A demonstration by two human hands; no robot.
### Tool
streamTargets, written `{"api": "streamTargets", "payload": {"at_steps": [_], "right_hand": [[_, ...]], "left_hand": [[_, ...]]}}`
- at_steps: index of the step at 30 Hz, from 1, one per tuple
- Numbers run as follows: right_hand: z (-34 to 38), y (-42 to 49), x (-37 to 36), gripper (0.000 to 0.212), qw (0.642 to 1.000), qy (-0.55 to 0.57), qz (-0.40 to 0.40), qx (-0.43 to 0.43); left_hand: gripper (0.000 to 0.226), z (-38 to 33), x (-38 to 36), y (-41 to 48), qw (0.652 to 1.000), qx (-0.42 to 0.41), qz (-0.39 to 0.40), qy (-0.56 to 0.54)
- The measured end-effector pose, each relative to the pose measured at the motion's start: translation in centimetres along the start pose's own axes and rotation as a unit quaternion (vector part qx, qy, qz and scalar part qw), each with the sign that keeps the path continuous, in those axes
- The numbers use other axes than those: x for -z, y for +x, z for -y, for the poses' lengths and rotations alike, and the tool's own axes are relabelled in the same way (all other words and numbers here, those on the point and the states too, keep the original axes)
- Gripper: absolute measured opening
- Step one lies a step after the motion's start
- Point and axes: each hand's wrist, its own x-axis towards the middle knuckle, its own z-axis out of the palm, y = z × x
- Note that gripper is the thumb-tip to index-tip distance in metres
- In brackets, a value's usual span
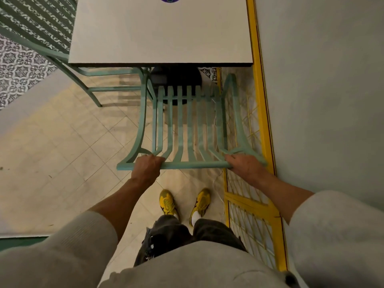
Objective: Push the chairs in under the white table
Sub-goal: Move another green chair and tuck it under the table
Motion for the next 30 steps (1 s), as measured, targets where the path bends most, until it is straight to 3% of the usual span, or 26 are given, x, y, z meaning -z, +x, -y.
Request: {"api": "streamTargets", "payload": {"at_steps": [12, 30], "right_hand": [[-1.2, 4.0, 2.2, 0.040, 1.000, 0.003, 0.003, -0.001], [-1.4, 4.5, 2.5, 0.032, 1.000, 0.016, -0.002, -0.010]], "left_hand": [[0.031, 1.2, 1.9, 4.3, 0.999, 0.016, -0.040, -0.033], [0.033, 0.8, 3.5, 4.4, 0.998, 0.036, 0.012, -0.053]]}}
